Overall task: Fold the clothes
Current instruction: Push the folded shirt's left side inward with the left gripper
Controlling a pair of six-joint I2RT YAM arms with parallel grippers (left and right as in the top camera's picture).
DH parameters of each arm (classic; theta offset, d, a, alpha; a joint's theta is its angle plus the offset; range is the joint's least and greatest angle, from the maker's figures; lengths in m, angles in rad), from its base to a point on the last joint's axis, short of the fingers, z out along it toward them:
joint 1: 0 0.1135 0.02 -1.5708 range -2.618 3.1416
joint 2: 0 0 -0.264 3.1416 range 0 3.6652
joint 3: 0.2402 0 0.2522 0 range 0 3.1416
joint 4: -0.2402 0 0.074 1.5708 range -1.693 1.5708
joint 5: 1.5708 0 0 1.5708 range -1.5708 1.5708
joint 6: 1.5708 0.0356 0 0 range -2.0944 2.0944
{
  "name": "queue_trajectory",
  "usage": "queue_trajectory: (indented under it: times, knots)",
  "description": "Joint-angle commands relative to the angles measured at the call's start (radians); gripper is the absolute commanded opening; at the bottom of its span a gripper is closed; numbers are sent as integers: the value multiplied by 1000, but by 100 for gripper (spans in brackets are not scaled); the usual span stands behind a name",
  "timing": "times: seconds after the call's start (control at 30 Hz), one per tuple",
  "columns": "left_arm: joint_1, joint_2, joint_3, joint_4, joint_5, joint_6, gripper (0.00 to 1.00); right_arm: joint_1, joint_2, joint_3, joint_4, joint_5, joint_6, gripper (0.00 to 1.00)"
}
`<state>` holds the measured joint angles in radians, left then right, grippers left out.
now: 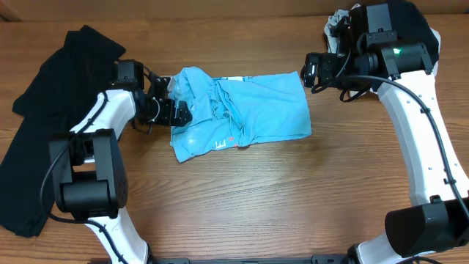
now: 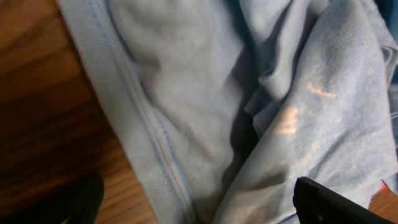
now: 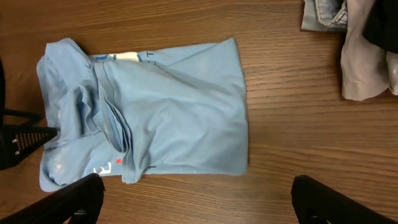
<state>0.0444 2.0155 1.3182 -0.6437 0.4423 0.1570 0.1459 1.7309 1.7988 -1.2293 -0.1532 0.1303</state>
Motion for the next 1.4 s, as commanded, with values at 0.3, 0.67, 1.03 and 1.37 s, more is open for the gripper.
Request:
queue_trajectory:
  times: [0.3,0.67,1.03,1.37]
  knots:
    - [-48,187,-9,74,207,-41,100,5,-1,-5,4,-6,0,100]
    - [-64,189,-9,76,221,-128,68,5,-1,-5,13,-45,0,95]
    - [-66,187,7,14,32,-317,4,5,-1,-11,16,-72,0,82]
    - [-5,181,318,-414,-218,-304,4,5,-1,-193,153,-150,-2,13]
